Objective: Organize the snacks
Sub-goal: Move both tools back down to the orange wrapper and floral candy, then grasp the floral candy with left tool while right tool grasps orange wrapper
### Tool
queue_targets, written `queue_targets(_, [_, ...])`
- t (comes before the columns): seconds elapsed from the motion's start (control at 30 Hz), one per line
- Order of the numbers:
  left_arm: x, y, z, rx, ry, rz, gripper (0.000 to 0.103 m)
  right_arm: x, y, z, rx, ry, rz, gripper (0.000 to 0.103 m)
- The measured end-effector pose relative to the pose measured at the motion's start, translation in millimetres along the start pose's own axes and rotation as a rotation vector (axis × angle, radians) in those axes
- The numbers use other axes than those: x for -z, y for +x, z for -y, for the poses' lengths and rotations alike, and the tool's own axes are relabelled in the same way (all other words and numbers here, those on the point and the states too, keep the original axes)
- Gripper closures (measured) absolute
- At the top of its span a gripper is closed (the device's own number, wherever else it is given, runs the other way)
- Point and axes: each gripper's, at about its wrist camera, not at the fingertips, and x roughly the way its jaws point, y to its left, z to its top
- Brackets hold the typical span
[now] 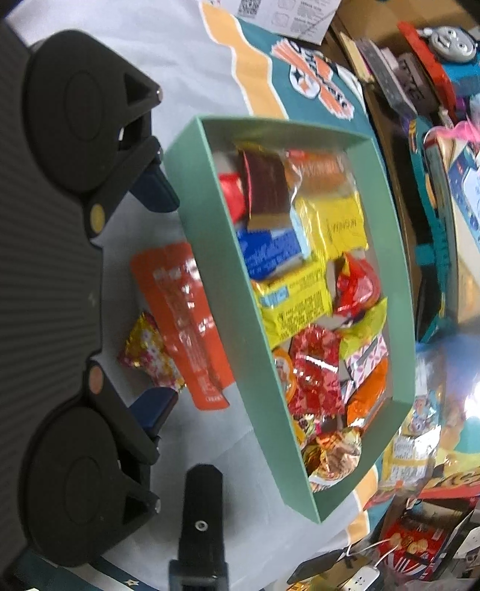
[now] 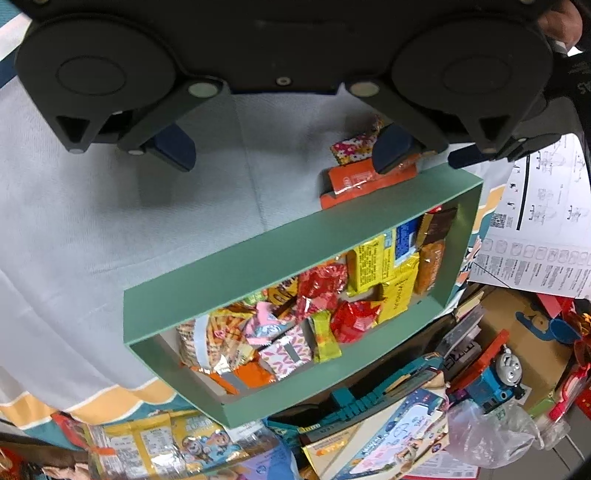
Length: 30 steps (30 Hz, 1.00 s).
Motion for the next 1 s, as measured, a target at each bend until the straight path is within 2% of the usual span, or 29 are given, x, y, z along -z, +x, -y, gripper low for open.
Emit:
queue_targets(0.17, [1.8, 11.0, 12.9, 0.042, 0.023, -0.029, 0.002, 1.0, 1.3, 8.4, 0.004, 0.021, -0.004, 0.0])
queue_targets(0.23, [4.8, 12.8, 18.6, 0.048, 0.042, -0.036, 0.006, 1.5, 1.5, 12.0, 0.002, 0.032, -0.006, 0.0])
queue_targets(0.3, [8.1, 14.9, 22.5, 0.066, 0.048, -0.06, 0.017, 2.3, 1.3, 14.9, 0.0, 0.042, -0.007, 0.0])
queue_targets(0.33, [9.9, 14.8, 24.0, 0.071, 0.049, -0.065, 0.019, 2.8, 1.4, 16.3, -0.001, 0.046, -0.007, 0.0])
queue_targets(0.47, [15.9, 9.1, 32.3, 0.07, 0.068, -0.056, 0.037, 6.6, 1.1, 19.0, -0.009, 0.06, -0.007, 0.0])
queue_targets(0.57, [19.0, 4.0, 36.9, 0.098, 0.062, -0.06, 0.045, 9.0, -0.9, 20.1, -0.014, 0.06, -0.003, 0.0])
queue_targets(0.63, [22.3, 0.4, 41.8, 0.116, 0.067, -0.061, 0.053, 9.8, -2.2, 19.8, -0.019, 0.055, 0.001, 0.005])
queue_targets(0.7, [25.7, -3.4, 46.3, 0.141, 0.074, -0.062, 0.069, 10.6, -4.0, 20.2, -0.024, 0.052, 0.002, 0.009])
queue_targets(0.77, [28.8, -7.5, 49.8, 0.196, 0.077, -0.07, 0.071, 12.0, -6.6, 21.7, -0.026, 0.046, 0.006, 0.019])
queue_targets(0.83, [32.8, -10.0, 54.5, 0.242, 0.082, -0.083, 0.071, 12.4, -8.2, 23.9, -0.019, 0.049, 0.009, 0.019])
queue_targets(1.0, [39.7, -12.4, 64.3, 0.238, 0.1, -0.089, 0.07, 13.8, -11.9, 32.6, 0.006, 0.067, 0.018, 0.019])
